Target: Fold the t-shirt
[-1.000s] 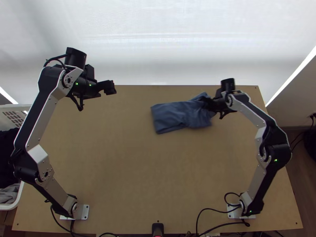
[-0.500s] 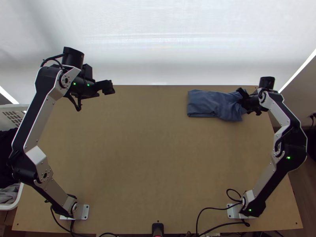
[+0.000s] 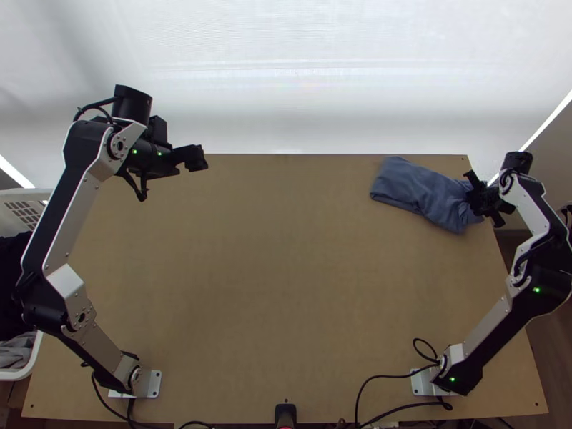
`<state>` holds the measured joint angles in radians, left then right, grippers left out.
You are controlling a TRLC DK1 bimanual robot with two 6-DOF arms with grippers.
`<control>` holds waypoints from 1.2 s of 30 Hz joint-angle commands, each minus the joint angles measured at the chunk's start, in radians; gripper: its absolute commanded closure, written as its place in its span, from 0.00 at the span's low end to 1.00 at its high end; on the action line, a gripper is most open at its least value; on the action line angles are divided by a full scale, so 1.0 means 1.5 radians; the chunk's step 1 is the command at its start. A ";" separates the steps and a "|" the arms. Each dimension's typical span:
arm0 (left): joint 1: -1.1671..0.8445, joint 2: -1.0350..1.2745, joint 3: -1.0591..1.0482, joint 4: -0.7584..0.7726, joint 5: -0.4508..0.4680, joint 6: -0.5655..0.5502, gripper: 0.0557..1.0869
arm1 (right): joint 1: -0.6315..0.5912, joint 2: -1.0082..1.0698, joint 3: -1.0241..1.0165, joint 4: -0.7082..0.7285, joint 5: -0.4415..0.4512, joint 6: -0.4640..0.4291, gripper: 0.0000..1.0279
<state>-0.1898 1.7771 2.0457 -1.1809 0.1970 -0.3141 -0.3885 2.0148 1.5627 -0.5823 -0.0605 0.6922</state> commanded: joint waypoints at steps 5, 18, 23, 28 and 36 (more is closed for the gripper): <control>-0.005 -0.020 -0.013 -0.006 -0.003 0.003 0.04 | -0.008 -0.102 -0.061 -0.038 0.026 0.013 0.17; 0.015 -0.067 0.005 0.001 -0.016 0.006 0.04 | 0.016 -0.350 -0.095 0.029 0.122 -0.167 0.04; 0.020 -0.125 0.009 0.013 -0.096 0.025 0.04 | 0.047 -0.454 -0.095 0.116 0.106 -0.309 0.04; 0.069 -0.203 -0.032 0.056 -0.111 0.047 0.04 | 0.080 -0.530 -0.048 0.136 0.083 -0.390 0.04; 0.109 -0.369 -0.161 0.168 -0.219 0.102 0.04 | 0.192 -0.658 -0.045 0.202 0.083 -0.415 0.04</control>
<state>-0.0376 1.3170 1.8748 -0.9791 -0.0925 -0.2058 -0.1501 1.0863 1.4658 -0.3012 0.0647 0.0959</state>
